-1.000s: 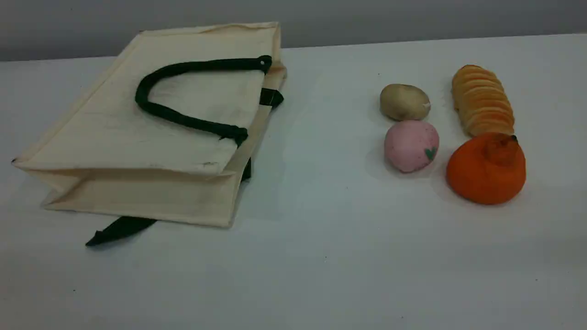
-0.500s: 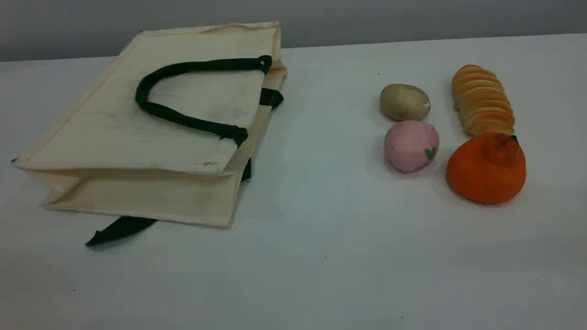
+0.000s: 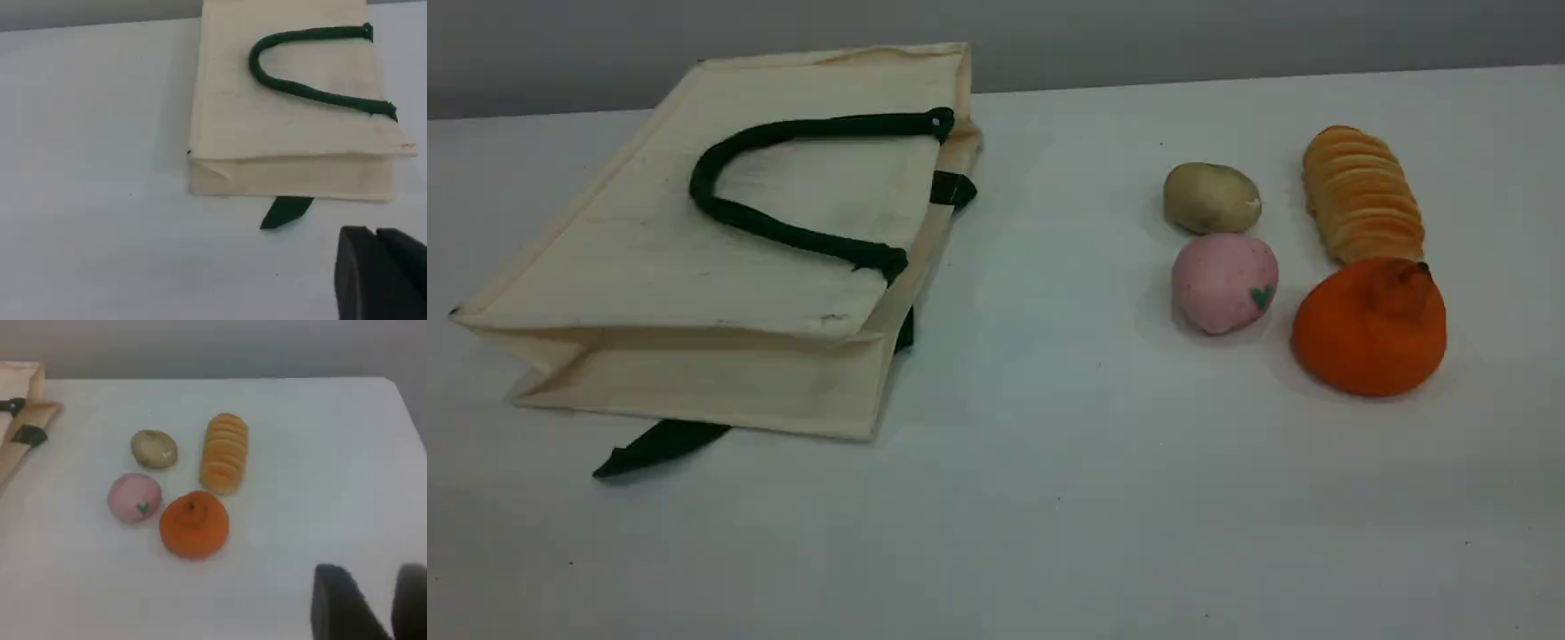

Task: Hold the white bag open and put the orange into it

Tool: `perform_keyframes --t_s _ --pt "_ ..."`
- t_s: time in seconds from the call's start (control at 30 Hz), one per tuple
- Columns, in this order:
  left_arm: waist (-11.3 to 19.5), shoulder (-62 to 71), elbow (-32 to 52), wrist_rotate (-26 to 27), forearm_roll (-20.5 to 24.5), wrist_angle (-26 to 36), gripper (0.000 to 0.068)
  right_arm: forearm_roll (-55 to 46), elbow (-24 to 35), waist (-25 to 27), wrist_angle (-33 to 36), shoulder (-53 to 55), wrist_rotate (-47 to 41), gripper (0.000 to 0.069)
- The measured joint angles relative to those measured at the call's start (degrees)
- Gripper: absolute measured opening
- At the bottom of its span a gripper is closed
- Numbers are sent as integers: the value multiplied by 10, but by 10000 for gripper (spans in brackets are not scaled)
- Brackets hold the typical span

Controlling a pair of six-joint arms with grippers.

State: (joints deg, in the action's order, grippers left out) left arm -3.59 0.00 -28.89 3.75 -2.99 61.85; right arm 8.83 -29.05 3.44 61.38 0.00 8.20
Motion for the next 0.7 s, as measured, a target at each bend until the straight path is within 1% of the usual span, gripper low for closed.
perform_keyframes --t_s 0.23,0.43,0.7 --pt "0 0 0 0 0 0 47 0 0 0 0 0 0 202" --pt "0 0 0 0 -1 0 50 5 0 -12 0 0 0 202" --pt "0 0 0 0 -3 0 62 10 0 -12 0 0 -2 219"
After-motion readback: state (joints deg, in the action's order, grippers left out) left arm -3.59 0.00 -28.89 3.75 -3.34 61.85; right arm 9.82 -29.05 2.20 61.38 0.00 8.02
